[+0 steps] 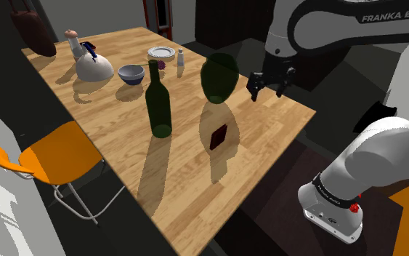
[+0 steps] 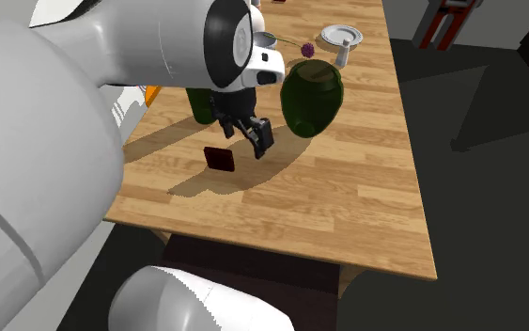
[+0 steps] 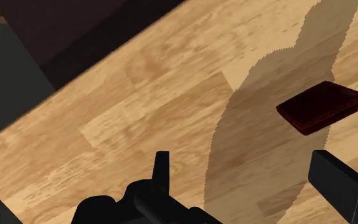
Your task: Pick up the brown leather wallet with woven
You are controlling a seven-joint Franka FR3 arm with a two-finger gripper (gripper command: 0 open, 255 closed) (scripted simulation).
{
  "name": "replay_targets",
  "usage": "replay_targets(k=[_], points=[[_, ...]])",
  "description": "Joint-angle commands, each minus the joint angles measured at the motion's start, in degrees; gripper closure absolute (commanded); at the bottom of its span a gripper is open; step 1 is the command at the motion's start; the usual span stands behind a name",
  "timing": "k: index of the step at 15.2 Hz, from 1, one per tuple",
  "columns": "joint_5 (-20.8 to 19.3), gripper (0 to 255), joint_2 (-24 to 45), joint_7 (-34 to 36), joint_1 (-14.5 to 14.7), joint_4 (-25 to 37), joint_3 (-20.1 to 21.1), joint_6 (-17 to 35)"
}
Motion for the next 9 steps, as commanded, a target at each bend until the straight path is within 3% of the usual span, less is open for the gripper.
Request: replay_targets(k=[1,9], points=[[2.0,0,2.5,6.5,-0.6,-1.8,2.8,4.5],[4.5,0,18.9,30.2,-5.5,-0.6,12.7,20.8]])
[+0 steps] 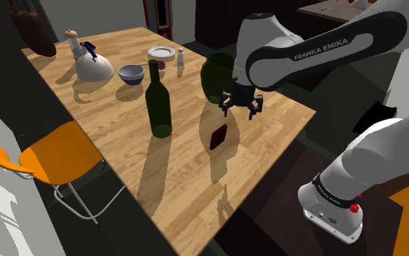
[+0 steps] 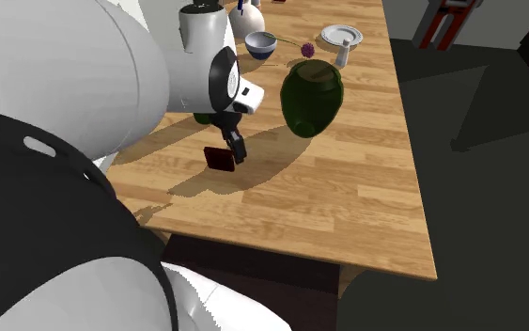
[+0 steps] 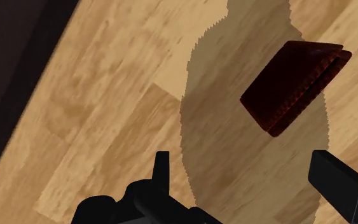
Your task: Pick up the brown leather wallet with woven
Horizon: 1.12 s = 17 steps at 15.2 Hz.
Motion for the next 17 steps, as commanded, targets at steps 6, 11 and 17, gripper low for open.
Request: replay_targets(k=[6,11,17], points=[[-2.8,0,11.4,14.7,-3.7,2.0,4.7,9.9],[-5.1,0,15.4,16.5,-4.4,0.6,5.5,14.9],[-5.2,255,15.5,16.7,-4.3,0.6,5.5,14.9]])
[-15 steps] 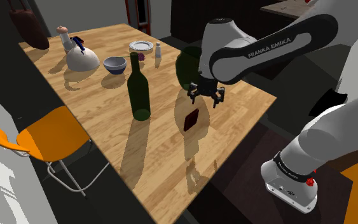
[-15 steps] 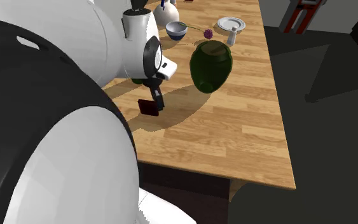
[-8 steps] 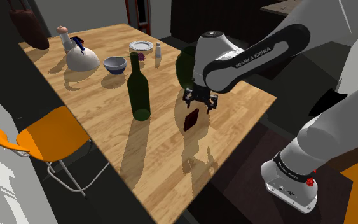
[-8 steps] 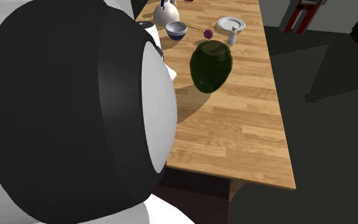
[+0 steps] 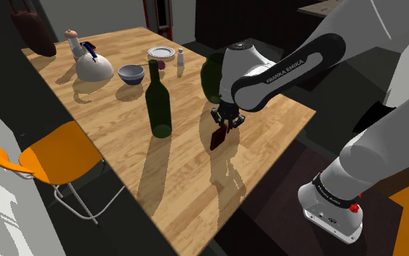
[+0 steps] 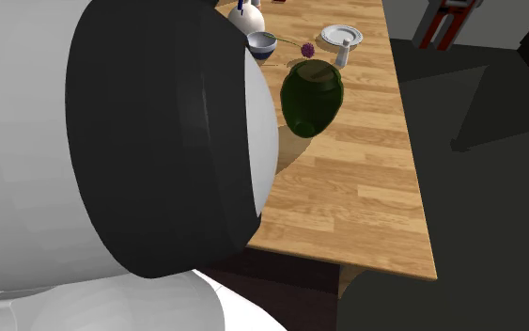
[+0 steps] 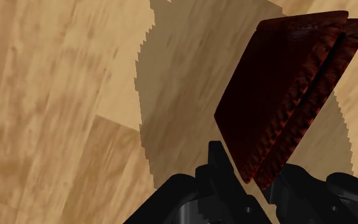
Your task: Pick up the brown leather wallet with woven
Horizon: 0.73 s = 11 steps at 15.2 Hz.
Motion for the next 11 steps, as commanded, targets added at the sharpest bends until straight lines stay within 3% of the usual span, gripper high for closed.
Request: replay_targets(k=[1,6,11], points=[[0.0,255,0.0,0.0,0.0,0.0,0.0,0.0],[0.0,255,0.0,-0.1,0.0,-0.1,0.0,0.0],[2.1,255,-3.6,-1.8,0.6,1.1,-0.7,-4.5]])
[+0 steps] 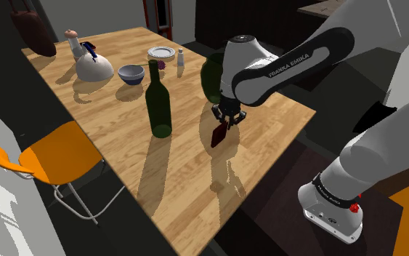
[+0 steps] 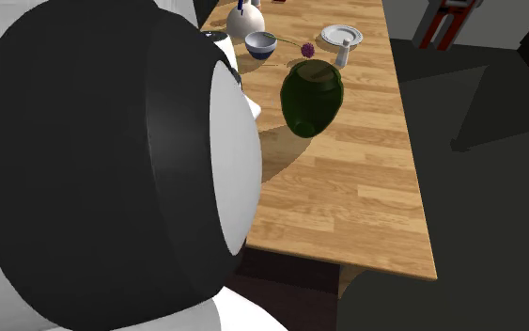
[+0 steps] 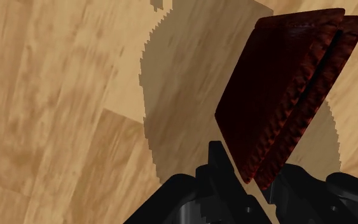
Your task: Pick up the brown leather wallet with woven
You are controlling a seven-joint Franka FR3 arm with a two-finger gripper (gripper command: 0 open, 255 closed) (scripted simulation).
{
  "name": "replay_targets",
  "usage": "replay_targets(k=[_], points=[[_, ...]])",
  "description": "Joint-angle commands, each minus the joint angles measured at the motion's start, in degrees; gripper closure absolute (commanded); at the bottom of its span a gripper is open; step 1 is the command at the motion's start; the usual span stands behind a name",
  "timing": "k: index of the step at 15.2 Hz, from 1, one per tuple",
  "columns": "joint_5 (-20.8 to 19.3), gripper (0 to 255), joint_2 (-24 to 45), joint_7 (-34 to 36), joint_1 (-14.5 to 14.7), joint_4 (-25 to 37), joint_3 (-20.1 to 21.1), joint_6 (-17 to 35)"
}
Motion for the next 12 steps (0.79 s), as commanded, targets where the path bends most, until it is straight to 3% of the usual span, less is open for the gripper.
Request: replay_targets(k=[1,12], points=[[0.8,255,-1.5,-0.7,0.2,0.6,-0.3,-2.0],[2.7,255,-6.7,-2.6,0.9,3.9,-1.7,-10.1]])
